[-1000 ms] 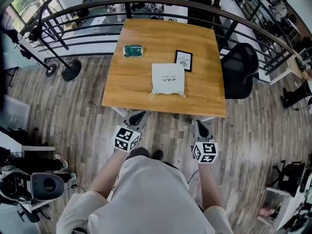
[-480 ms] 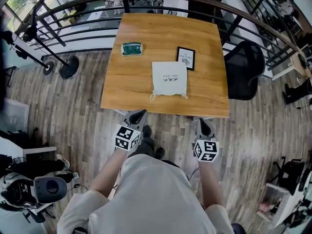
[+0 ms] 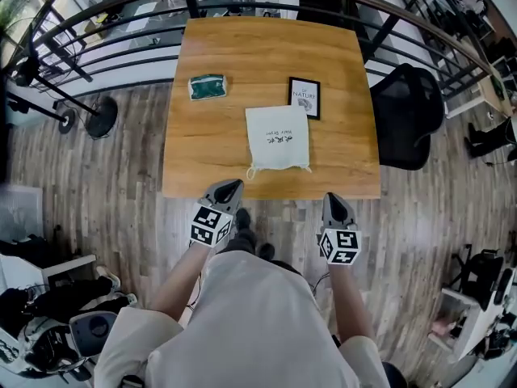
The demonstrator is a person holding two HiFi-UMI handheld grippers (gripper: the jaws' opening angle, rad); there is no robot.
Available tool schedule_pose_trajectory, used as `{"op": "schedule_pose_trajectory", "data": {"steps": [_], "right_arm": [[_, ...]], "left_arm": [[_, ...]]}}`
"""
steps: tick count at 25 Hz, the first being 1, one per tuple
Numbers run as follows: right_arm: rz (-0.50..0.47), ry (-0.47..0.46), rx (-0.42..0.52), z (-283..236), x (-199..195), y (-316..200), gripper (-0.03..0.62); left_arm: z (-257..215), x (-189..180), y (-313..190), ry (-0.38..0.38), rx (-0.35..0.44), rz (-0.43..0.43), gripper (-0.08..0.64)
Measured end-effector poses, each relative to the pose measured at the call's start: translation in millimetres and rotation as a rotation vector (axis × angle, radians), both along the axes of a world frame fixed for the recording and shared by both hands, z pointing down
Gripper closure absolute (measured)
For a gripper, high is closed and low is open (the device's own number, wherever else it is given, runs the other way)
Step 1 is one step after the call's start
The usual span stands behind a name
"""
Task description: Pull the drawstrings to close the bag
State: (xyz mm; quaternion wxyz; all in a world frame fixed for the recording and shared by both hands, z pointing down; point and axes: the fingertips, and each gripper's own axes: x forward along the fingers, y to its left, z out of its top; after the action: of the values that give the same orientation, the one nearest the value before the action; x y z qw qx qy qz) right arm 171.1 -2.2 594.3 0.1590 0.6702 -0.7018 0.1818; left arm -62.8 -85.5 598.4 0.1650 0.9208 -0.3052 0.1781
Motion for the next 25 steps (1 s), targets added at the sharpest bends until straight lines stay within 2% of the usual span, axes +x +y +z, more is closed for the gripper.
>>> {"op": "schedule_pose_trajectory", "data": {"steps": [7, 15, 25], "right_arm": [[0.034, 0.016, -0.033, 7.0, -3.1, -31.5, 0.59], [0.053, 0.013, -0.113, 32.8, 0.1, -44.2, 0.582], [-0.006, -0.043, -0.249, 81.3, 22.1, -59.5, 0.556]], "left_arm": [[9.7, -1.3, -39.2, -0.004, -0.024, 0.051, 0.568], [38.5, 3.4, -51.0, -0.029, -0.073, 0.11, 0.568], [72.3, 15.6, -47.2, -0.042, -0.152, 0.046, 0.566]]}}
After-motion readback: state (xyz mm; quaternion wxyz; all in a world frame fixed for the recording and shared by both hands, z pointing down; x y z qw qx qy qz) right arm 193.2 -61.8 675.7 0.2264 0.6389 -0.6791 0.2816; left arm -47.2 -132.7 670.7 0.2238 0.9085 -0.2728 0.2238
